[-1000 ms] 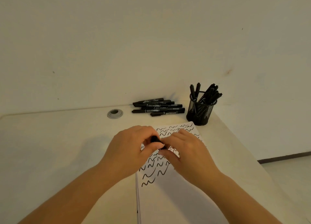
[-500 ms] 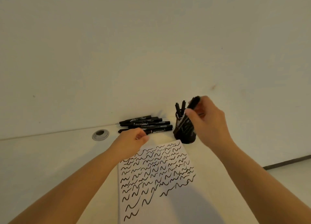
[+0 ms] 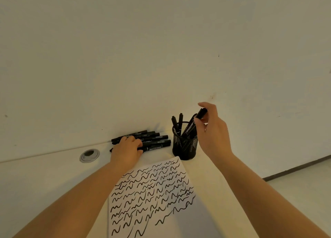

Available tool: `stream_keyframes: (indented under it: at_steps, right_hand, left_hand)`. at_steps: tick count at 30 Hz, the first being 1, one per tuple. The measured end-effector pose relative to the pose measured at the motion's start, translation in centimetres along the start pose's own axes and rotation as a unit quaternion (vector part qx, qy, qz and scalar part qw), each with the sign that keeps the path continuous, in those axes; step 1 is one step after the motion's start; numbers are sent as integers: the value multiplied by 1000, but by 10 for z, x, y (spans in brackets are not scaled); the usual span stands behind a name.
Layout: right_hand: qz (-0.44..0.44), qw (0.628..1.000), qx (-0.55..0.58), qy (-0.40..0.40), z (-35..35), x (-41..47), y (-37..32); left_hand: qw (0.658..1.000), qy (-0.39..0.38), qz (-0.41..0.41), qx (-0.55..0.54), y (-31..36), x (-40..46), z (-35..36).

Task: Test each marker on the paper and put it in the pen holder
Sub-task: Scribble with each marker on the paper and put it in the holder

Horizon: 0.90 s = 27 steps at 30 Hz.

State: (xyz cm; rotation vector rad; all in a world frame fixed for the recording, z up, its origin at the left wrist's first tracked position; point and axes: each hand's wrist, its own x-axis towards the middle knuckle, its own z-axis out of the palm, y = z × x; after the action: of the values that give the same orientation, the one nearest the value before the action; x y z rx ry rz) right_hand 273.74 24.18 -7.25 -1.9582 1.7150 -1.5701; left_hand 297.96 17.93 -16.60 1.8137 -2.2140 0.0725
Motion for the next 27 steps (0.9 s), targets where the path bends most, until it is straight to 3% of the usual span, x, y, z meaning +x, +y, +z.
stream_keyframes:
  at_steps: [16, 21, 24, 27]
  right_hand:
    - [10, 983, -135, -124, 22, -15, 18]
    - [-50, 974, -216, -53, 16, -21, 0]
    - [-40, 990, -131, -27, 13, -38, -18]
    - [52, 994, 2, -91, 13, -62, -34]
  left_hand:
    - [998, -48, -45, -14, 0, -2, 5]
    - [998, -15, -59, -32, -6, -12, -8]
    - [993, 3, -75, -89, -3, -24, -28]
    - [968, -9, -72, -240, 9, -47, -52]
